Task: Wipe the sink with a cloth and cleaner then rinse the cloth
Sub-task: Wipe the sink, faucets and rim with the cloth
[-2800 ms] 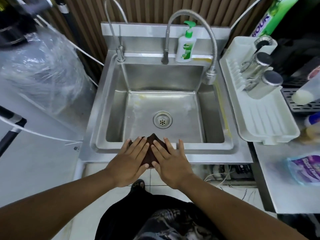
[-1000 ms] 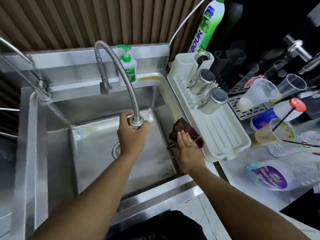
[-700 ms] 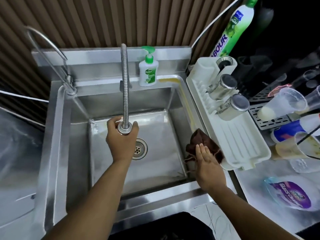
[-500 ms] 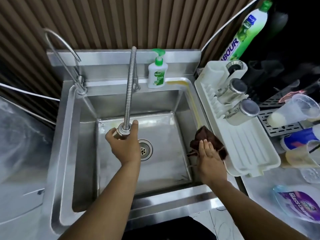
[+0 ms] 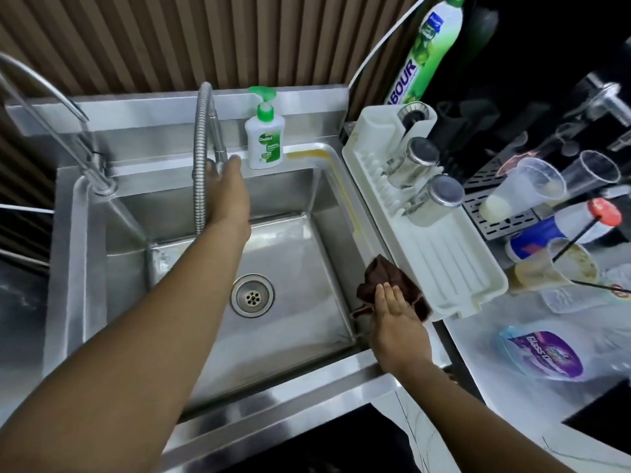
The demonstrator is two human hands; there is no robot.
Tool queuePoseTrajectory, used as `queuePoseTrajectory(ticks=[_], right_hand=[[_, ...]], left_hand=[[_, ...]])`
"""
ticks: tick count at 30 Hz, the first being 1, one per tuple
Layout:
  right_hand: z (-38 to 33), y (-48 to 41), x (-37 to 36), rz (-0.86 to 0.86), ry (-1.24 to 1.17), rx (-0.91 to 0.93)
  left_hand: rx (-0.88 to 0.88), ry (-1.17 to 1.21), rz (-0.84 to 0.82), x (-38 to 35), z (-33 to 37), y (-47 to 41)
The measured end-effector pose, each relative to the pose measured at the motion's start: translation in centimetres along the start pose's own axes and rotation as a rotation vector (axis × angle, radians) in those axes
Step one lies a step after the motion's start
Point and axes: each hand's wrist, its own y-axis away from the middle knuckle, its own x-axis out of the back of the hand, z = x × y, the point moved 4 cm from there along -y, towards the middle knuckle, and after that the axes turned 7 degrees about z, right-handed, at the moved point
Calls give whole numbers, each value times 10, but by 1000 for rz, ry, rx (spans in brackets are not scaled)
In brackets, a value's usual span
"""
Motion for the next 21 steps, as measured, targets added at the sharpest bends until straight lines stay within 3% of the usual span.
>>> queuePoseTrajectory(ticks=[4, 9, 15, 21], right_hand=[[-6, -43, 5, -24, 50, 35], [-19, -98, 15, -10, 66, 86], [-2, -33, -14, 87, 24, 42], [-20, -40, -18, 212, 13, -60]], left_hand=[[-250, -110, 77, -6, 6, -8], [-295, -209, 40, -8, 16, -22], [-427, -447, -28, -1, 31, -55], [-430, -406, 13, -31, 38, -72]])
